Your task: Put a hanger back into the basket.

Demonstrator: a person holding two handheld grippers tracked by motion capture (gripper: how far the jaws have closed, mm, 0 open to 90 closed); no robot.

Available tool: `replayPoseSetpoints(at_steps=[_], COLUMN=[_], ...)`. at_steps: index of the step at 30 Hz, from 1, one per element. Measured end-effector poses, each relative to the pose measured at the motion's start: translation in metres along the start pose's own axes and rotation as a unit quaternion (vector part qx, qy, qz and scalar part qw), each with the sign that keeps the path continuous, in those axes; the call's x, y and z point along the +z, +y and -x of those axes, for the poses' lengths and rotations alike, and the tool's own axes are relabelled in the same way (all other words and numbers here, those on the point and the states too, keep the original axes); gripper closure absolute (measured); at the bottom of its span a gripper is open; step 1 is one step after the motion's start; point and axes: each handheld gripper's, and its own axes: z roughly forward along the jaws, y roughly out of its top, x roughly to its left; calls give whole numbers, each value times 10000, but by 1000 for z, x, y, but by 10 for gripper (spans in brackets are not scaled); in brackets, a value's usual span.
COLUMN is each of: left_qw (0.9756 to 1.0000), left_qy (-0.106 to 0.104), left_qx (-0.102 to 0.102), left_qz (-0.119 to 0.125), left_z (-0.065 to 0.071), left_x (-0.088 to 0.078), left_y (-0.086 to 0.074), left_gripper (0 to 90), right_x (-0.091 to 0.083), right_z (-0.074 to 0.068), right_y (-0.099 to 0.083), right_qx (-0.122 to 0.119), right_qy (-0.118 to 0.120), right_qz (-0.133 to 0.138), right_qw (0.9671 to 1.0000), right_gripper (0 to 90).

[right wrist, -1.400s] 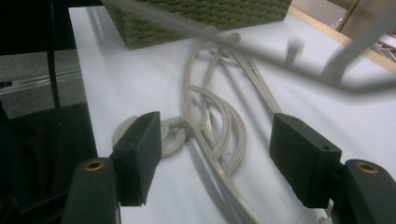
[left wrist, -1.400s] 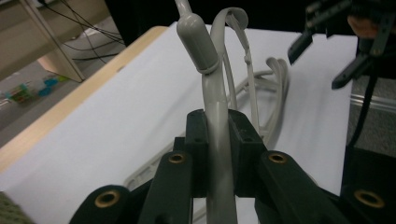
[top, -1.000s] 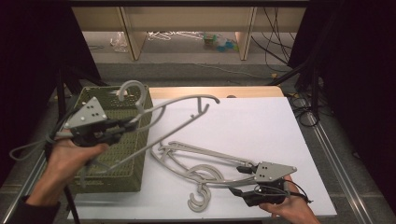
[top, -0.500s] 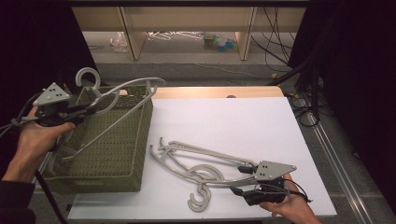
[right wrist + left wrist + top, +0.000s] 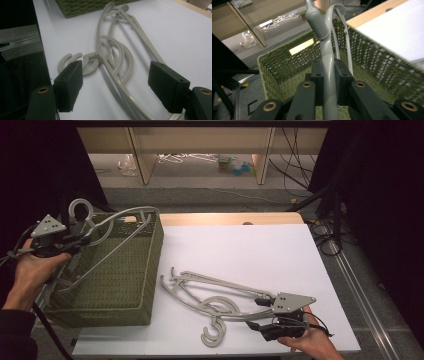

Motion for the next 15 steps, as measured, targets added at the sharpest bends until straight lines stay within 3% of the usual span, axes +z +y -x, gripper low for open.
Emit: replayPoseSetpoints(at_steps=[5, 7, 10, 11, 12, 15], left_qw=[9999, 9998, 9995, 9993, 9983, 9973], left_qy=[34, 79, 25, 17, -10, -39], left_qx=[-130, -56, -116, -44, 155, 176], left_qz=[-66, -202, -276, -370, -557, -718], left_z=[-4, -6, -6, -6, -7, -3], left_x=[6, 7, 13, 15, 17, 26], left_y=[-10, -14, -18, -19, -18, -18], left_gripper=[798, 797, 797, 797, 797, 796], right_x=[-1, -1, 1, 1, 0, 0], right_z=[1, 1, 0, 0, 0, 0], right_y=[0, -1, -2, -1, -1, 0], right_qx=[18, 22, 0, -9, -39, -14], right_qy=[31, 12, 29, 85, 102, 79], right_qz=[-75, -86, -69, -147, -148, -117], right_qw=[10000, 10000, 10000, 9999, 9998, 9999], right_gripper=[290, 279, 279, 280, 280, 279])
